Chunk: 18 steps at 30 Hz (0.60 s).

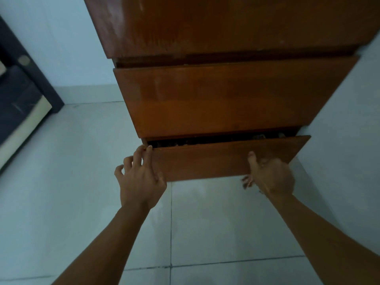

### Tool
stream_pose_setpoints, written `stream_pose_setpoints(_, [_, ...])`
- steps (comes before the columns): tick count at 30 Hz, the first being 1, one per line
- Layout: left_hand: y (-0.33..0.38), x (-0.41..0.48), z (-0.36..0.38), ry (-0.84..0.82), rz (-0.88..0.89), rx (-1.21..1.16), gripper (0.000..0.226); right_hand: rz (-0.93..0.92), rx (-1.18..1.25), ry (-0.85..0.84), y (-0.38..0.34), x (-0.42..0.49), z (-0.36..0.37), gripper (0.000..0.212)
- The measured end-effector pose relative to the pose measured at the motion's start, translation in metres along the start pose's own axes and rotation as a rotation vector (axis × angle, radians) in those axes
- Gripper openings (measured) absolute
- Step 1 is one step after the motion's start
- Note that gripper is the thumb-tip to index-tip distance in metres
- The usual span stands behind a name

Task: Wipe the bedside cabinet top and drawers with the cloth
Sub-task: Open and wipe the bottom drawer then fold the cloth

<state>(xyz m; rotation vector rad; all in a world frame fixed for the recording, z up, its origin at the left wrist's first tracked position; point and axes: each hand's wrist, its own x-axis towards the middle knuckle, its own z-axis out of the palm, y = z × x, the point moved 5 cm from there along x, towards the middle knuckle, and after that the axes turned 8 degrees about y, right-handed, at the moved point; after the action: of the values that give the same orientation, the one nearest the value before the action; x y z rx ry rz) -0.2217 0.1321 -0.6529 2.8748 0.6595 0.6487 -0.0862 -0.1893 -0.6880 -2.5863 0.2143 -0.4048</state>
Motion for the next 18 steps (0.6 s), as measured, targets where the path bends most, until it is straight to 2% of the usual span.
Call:
stream_pose_setpoints(2, [0.007, -0.01, 0.0, 0.016, 0.022, -0.044, 0.062, -0.249, -0.031, 0.05, -0.016, -0.012, -0.002, 0.035])
stream_pose_setpoints(3, [0.011, -0.016, 0.003, -0.001, 0.026, -0.048, 0.063, -0.314, -0.041, 0.067, -0.022, -0.018, -0.003, 0.033])
stream_pose_setpoints(6, [0.019, -0.026, 0.015, -0.082, 0.002, -0.016, 0.074, -0.345, -0.12, -0.005, -0.024, -0.032, 0.007, 0.068])
stream_pose_setpoints(8, [0.021, -0.026, 0.02, -0.103, -0.017, 0.008, 0.079, -0.39, -0.152, -0.052, -0.021, -0.042, 0.012, 0.077])
stream_pose_setpoints(14, [0.018, -0.028, 0.033, -0.117, -0.04, 0.087, 0.086, -0.47, -0.195, -0.105, -0.023, -0.042, 0.019, 0.081])
stream_pose_setpoints(18, [0.015, -0.023, 0.039, -0.13, -0.046, 0.095, 0.086, -0.459, -0.189, -0.143, -0.021, -0.04, 0.021, 0.083])
